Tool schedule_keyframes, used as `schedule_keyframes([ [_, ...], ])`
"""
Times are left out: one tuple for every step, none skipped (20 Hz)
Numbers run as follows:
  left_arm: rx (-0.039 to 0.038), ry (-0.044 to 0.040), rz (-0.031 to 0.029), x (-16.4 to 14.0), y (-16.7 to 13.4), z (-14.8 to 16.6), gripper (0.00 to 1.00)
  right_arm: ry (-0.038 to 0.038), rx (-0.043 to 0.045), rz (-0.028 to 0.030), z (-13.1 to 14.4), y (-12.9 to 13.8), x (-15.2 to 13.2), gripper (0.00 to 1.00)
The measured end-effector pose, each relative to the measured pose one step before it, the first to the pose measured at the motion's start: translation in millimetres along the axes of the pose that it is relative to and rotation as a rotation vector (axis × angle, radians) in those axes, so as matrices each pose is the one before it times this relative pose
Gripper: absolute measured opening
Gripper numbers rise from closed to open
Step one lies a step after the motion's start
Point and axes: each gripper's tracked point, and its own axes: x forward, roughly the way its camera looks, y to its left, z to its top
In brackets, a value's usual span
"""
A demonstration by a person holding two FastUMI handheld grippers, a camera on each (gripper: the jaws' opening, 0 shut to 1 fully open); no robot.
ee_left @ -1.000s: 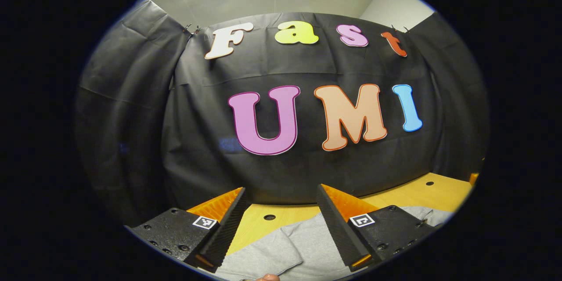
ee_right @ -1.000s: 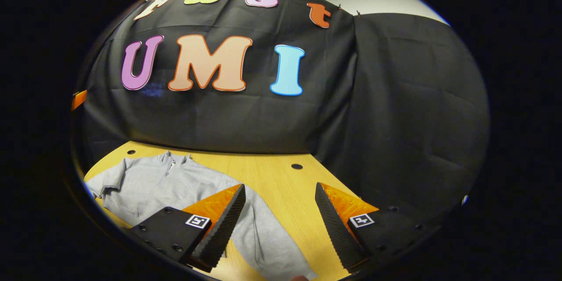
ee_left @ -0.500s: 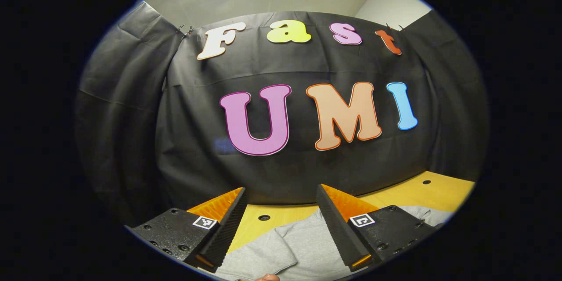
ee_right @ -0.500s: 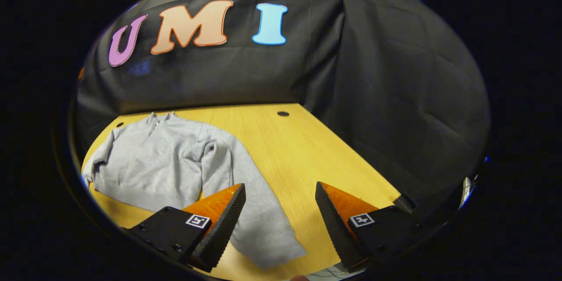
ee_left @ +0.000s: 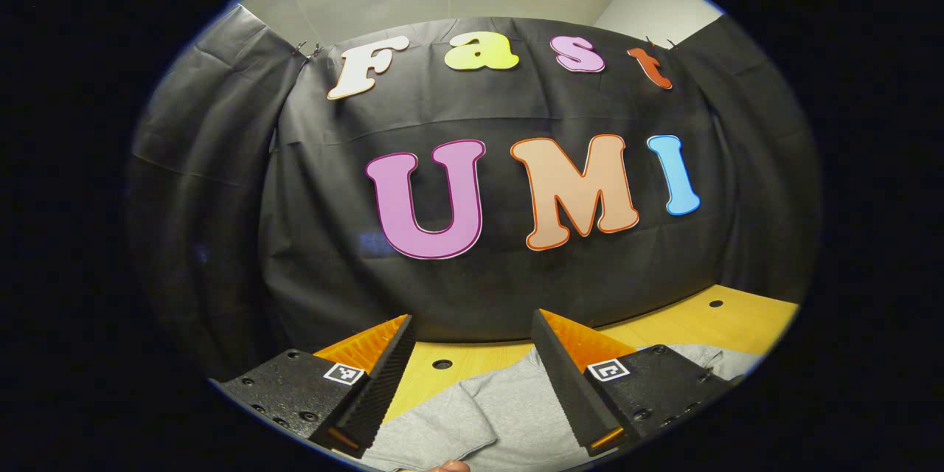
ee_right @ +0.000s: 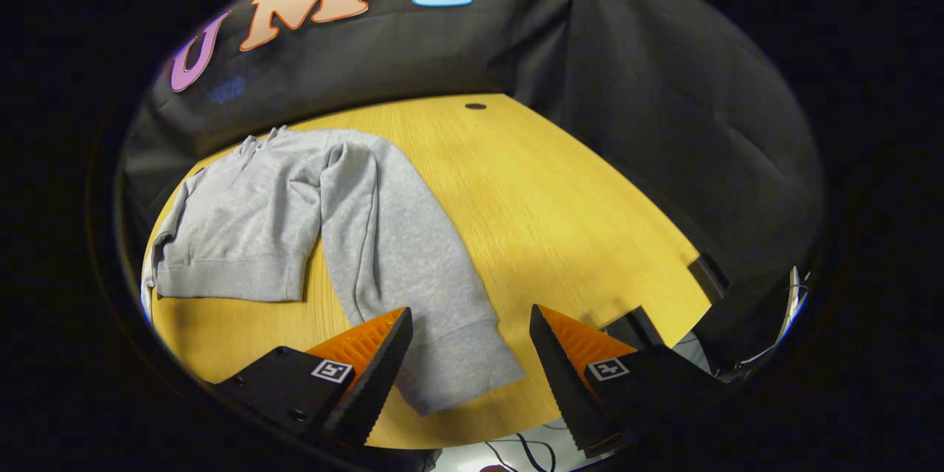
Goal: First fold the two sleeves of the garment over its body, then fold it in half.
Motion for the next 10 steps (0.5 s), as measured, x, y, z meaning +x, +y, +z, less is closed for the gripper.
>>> schedule_keyframes([
  [0.00222,-0.00126,0.00024,0.6,0.13,0.92,0.93,0.02566,0.00303,0.00287,-6.52,0.97,1.75,0.99],
  [0.00282,0.00052,0.00033,1.1,0.52,0.56,0.93,0.02313,0.00776,0.00767,-6.22,0.71,1.27,0.99],
  [0.00298,0.00355,-0.00162,-0.03,-0.76,-0.53,0.93,0.00728,0.0226,0.00136,0.83,0.94,1.24,1.0],
  [0.0019,-0.00043,-0.00122,-0.37,-0.47,0.8,0.93,0.01907,0.02858,0.0044,-3.46,1.05,1.59,1.0],
  [0.00045,-0.00381,-0.00018,-0.32,0.17,0.81,0.97,-0.00229,0.0145,-0.00193,-1.27,0.41,-1.74,1.0],
  [0.00055,-0.00362,-0.00129,-0.24,-0.3,1.32,0.97,0.00678,-0.00525,0.00008,1.19,-0.79,1.2,0.99],
  [0.00049,-0.0018,-0.0013,0.51,-0.58,0.49,0.97,-0.00384,-0.01413,0.00795,1.53,2.83,-0.11,0.95],
  [0.00059,0.00072,-0.0016,0.8,-0.52,0.01,0.97,0.00476,-0.00857,0.01307,-1.07,4.03,0.34,0.93],
  [-0.00055,0.00102,-0.00186,-0.15,-1.23,-1.3,0.93,0.00079,-0.00804,0.00412,1.16,2.3,-0.39,0.8],
  [-0.00176,0.00109,-0.00147,0.59,-0.06,1.04,0.93,0.01142,-0.00736,0.01813,-0.81,4.54,2.18,0.73],
])
